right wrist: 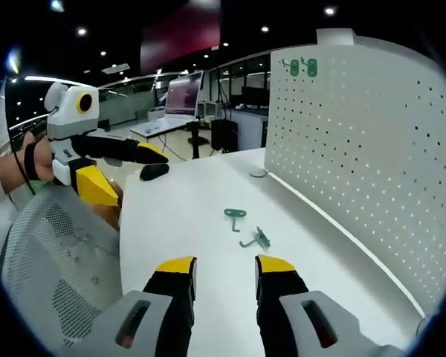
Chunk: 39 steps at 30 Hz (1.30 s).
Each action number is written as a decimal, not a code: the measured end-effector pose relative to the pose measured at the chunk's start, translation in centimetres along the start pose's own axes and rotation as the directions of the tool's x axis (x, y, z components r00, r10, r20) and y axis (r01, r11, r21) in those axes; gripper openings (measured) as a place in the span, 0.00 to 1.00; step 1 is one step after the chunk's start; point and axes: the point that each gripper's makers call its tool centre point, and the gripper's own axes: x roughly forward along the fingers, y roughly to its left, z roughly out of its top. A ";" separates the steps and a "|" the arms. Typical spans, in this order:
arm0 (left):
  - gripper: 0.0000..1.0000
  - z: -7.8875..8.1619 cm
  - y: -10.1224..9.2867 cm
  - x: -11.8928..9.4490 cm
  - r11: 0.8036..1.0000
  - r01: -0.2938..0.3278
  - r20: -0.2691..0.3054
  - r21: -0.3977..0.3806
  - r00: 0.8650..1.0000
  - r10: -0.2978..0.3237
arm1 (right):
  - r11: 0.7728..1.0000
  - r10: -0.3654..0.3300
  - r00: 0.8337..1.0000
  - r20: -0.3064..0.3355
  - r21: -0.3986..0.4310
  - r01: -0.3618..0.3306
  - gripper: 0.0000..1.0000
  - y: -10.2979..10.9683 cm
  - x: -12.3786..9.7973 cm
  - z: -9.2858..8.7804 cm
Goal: Insert the hook assembly into the mounting plate slot until the hook locks in place.
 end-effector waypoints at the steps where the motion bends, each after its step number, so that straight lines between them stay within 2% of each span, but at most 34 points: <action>1: 0.69 0.0 0.0 0.0 1.000 0.001 0.001 -0.001 1.000 -0.001 | 1.000 0.001 1.000 -0.002 0.001 -0.001 0.31 0.0 0.1 0.0; 9: 0.69 -0.5 -0.4 -0.1 1.000 0.017 -0.013 0.001 1.000 -0.017 | 1.000 0.009 0.999 -0.033 -0.012 -0.010 0.31 -0.6 0.9 -0.4; 18: 0.69 -1.2 -1.2 -0.3 0.999 0.032 -0.038 -0.003 0.999 -0.032 | 0.999 0.014 0.999 -0.040 -0.030 -0.015 0.31 -1.5 1.8 0.3; 20: 0.69 -1.1 -1.4 -0.2 0.999 0.042 -0.024 -0.013 0.999 -0.042 | 1.000 0.011 0.999 -0.043 -0.026 -0.012 0.31 -1.6 2.1 0.3; 30: 0.70 -1.6 -1.6 0.2 0.998 0.070 -0.045 -0.004 0.997 -0.070 | 0.998 0.026 0.996 -0.091 -0.058 -0.031 0.30 -1.8 3.3 -0.4; 39: 0.70 -1.1 -1.7 0.7 0.997 0.080 -0.021 -0.012 0.997 -0.080 | 0.997 0.035 0.992 -0.123 -0.062 -0.043 0.30 -2.1 4.3 -0.9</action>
